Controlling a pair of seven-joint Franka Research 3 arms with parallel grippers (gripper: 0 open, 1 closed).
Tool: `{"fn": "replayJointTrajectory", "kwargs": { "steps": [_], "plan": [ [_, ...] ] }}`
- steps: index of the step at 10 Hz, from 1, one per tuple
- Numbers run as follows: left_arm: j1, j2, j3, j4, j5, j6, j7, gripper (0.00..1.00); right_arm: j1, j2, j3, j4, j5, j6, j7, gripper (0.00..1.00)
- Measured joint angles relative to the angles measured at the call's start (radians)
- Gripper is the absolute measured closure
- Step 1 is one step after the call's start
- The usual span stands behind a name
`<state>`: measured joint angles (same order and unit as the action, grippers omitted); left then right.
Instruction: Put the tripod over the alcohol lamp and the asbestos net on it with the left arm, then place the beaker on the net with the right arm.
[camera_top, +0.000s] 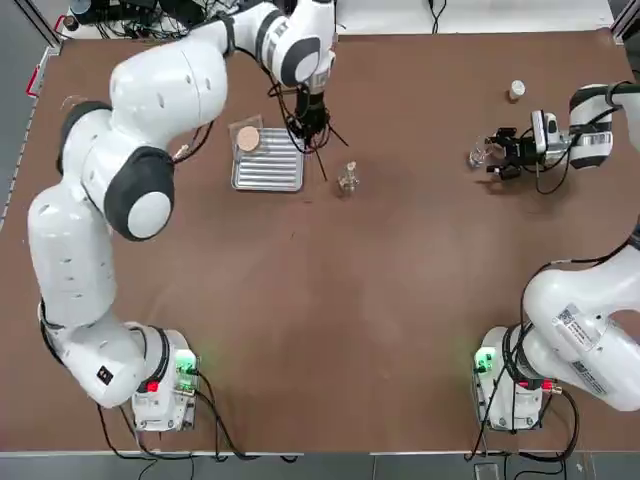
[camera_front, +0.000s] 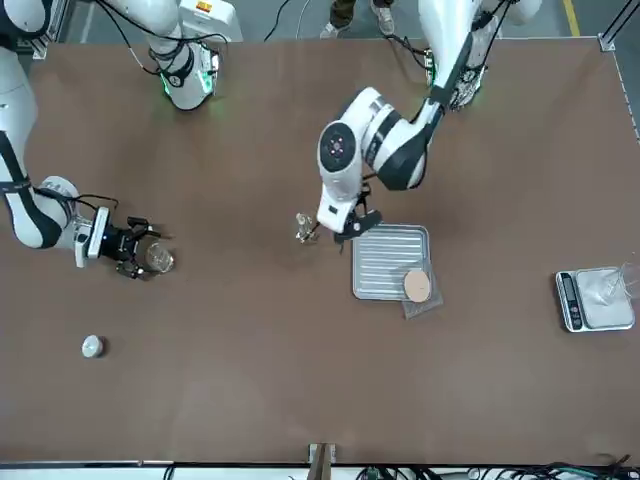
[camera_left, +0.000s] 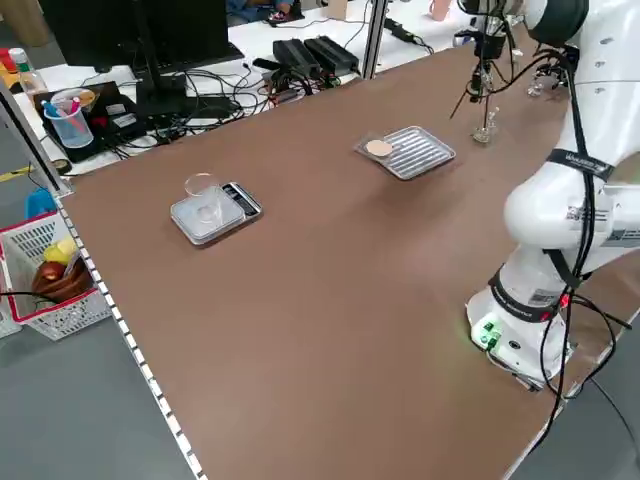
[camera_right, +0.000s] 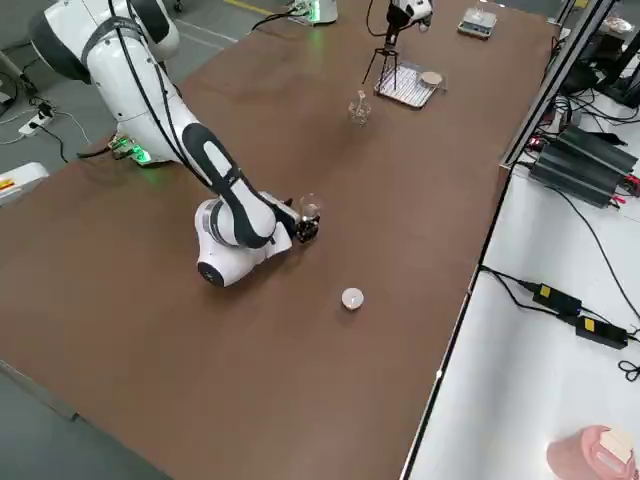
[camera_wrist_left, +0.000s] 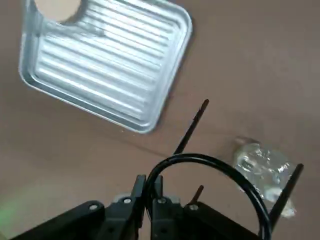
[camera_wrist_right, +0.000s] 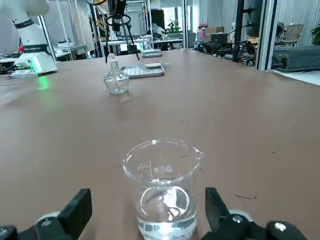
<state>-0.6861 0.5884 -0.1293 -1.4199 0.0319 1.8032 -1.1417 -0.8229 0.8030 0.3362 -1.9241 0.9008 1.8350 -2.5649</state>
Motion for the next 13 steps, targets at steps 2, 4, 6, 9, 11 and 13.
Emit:
{"fn": "replayJointTrajectory", "kwargs": {
  "steps": [2,4,6,9,11,13],
  "plan": [
    [-0.045,0.038,0.000,0.035,-0.004,0.000,-0.044,0.92,0.000,0.000,0.003,-0.001,0.000,-0.007,0.000,0.00],
    [-0.077,0.070,0.000,0.076,-0.009,0.000,-0.100,0.92,0.001,0.000,0.009,-0.002,0.000,-0.006,-0.001,0.00],
    [-0.104,0.104,0.005,0.116,-0.009,0.000,-0.137,0.92,0.004,0.000,0.014,-0.002,0.000,-0.005,-0.001,0.01],
    [-0.115,0.137,0.016,0.128,-0.009,-0.001,-0.141,0.92,0.009,0.000,0.020,-0.003,0.000,0.001,-0.002,0.14],
    [-0.115,0.159,0.024,0.130,-0.009,-0.001,-0.141,0.92,0.009,0.000,0.020,-0.002,0.000,0.006,-0.003,0.23],
    [-0.115,0.170,0.031,0.133,-0.009,-0.001,-0.141,0.92,0.009,0.000,0.020,-0.002,0.000,0.008,-0.006,0.32]
  ]
}}
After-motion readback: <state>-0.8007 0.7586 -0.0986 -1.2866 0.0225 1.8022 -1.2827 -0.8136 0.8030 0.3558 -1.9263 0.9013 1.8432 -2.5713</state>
